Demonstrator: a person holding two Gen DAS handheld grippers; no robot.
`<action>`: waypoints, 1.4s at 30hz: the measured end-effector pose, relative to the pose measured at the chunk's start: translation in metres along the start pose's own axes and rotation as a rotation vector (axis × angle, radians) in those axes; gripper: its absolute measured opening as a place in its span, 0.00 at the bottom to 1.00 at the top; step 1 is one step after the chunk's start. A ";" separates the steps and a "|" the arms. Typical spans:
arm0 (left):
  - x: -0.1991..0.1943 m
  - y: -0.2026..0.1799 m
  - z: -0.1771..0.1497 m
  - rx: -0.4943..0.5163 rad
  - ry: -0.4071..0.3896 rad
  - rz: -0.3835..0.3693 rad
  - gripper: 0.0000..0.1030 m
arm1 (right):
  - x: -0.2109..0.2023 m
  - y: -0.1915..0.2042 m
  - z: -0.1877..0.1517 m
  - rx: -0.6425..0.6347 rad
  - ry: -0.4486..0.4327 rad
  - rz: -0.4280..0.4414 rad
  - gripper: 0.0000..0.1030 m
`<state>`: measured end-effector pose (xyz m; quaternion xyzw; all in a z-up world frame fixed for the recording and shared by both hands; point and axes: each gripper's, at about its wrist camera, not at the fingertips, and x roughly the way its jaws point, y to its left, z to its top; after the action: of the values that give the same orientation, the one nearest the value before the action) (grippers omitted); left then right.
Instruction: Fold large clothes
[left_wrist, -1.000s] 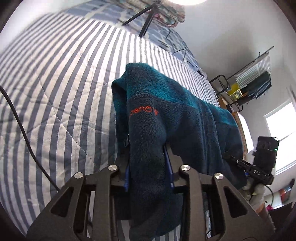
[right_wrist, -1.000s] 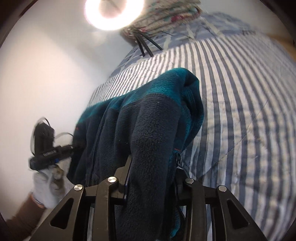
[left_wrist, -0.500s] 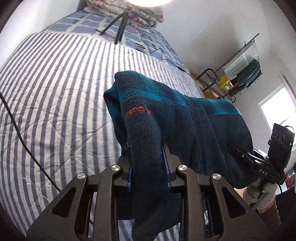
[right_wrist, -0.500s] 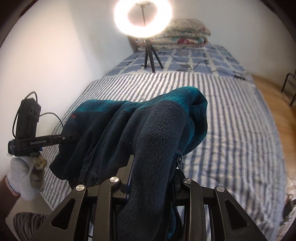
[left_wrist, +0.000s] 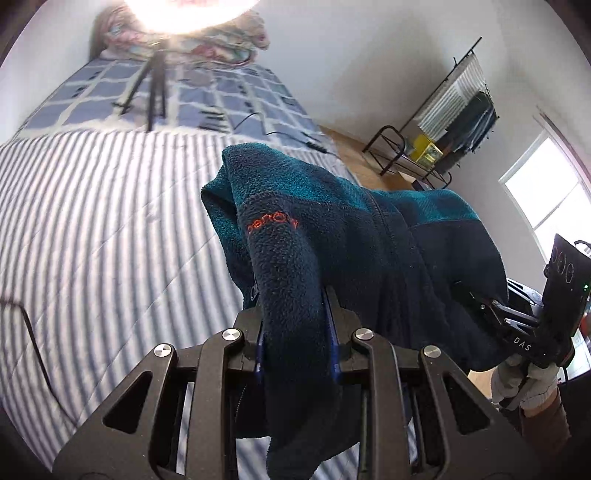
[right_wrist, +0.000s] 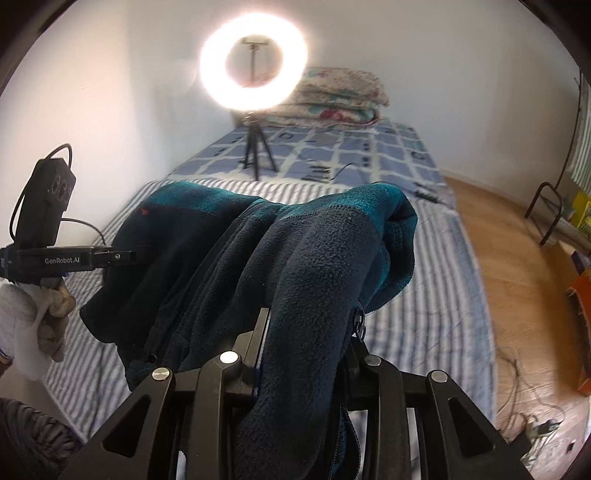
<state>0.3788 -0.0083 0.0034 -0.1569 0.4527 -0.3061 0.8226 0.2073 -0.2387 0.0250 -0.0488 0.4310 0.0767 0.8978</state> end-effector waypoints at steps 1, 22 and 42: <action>0.012 -0.006 0.012 0.002 -0.001 -0.010 0.23 | 0.001 -0.009 0.005 0.001 -0.004 -0.011 0.28; 0.272 -0.037 0.200 -0.017 -0.027 -0.129 0.22 | 0.143 -0.213 0.133 0.034 -0.011 -0.181 0.27; 0.345 -0.017 0.209 -0.023 -0.007 -0.101 0.21 | 0.249 -0.308 0.148 0.066 0.056 -0.197 0.27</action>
<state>0.6869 -0.2475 -0.0984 -0.1899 0.4450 -0.3413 0.8059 0.5296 -0.4951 -0.0709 -0.0636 0.4515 -0.0273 0.8896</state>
